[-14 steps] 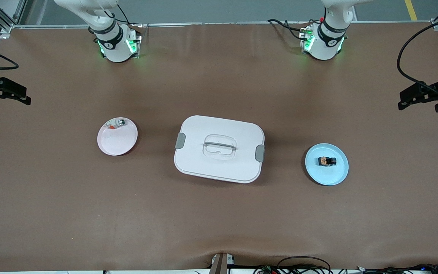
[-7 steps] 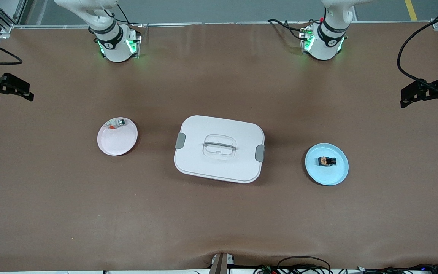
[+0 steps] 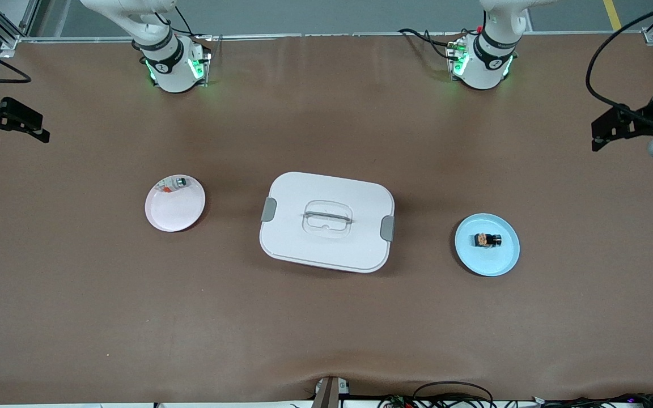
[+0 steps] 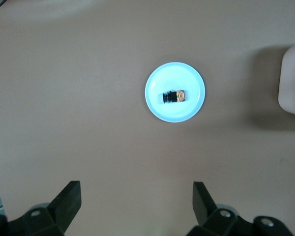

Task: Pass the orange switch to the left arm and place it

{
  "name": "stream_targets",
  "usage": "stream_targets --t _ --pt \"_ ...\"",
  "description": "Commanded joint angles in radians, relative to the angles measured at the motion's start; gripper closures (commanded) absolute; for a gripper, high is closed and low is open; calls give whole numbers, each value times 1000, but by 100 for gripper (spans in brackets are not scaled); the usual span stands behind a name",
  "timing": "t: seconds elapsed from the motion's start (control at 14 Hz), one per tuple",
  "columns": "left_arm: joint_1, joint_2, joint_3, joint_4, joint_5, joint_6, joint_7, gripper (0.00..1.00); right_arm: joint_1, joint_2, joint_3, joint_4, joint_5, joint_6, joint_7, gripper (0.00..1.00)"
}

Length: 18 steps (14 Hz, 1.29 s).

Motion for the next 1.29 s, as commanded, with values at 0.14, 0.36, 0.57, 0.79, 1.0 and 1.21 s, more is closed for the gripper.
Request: stream_targets --t 0.14,0.36,0.57,0.79,1.0,1.21 --pt "-154 -91 158 -97 -19 2 -10 0 -17 -36 0 -33 23 15 -11 0" --pt "-156 -114 158 -126 -20 2 -13 0 -17 -36 0 -33 17 17 0 0" --pt "-151 -122 158 -134 -21 0 -28 0 -19 -37 0 -33 14 17 0 0" --pt "-153 -123 156 -134 -39 -1 -111 0 -19 -40 0 -35 13 18 11 0" --pt "-150 -113 156 -125 -101 0 -140 0 -13 -40 6 -35 13 23 61 0" --pt "-151 -103 156 -123 -139 2 -146 0 -13 -40 6 -33 11 26 72 0"
